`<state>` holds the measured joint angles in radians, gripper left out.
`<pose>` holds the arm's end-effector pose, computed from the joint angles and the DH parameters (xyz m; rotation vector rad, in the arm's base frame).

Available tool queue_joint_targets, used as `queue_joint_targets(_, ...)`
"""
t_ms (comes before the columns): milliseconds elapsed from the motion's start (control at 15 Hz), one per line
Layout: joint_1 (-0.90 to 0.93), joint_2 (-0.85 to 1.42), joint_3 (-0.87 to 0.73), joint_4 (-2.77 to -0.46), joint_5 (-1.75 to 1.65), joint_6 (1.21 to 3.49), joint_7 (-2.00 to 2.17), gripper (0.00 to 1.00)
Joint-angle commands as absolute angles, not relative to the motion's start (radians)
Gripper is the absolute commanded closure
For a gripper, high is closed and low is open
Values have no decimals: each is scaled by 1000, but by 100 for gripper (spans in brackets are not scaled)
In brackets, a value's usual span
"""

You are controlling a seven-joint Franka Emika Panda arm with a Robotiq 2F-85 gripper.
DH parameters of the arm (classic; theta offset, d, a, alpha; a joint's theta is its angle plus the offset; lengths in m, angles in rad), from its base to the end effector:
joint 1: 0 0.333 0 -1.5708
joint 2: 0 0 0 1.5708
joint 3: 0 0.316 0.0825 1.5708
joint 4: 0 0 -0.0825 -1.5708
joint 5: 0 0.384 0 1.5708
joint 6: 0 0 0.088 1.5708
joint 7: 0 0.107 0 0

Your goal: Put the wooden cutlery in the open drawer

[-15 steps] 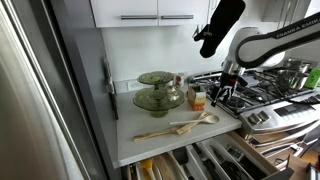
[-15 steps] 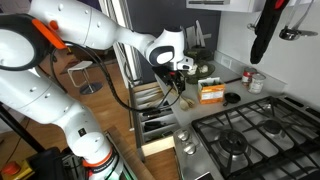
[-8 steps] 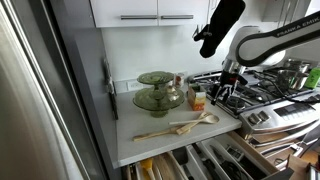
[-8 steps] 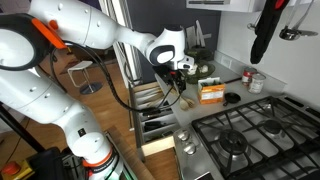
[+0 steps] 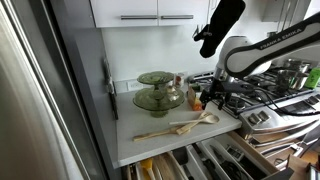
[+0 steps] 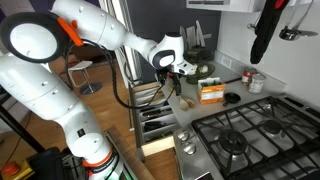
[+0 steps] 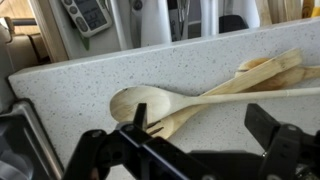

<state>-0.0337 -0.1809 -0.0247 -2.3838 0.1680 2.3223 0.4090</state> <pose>0.4825 -0.0253 0.4028 -2.8634 0.8464 -0.1401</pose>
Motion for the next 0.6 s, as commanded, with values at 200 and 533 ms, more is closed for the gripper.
queue_joint_targets(200, -32, -96, 14, -2331, 162, 2344, 633, 0)
queue_joint_targets(533, -32, -76, 18, -2318, 145, 2353, 689, 0)
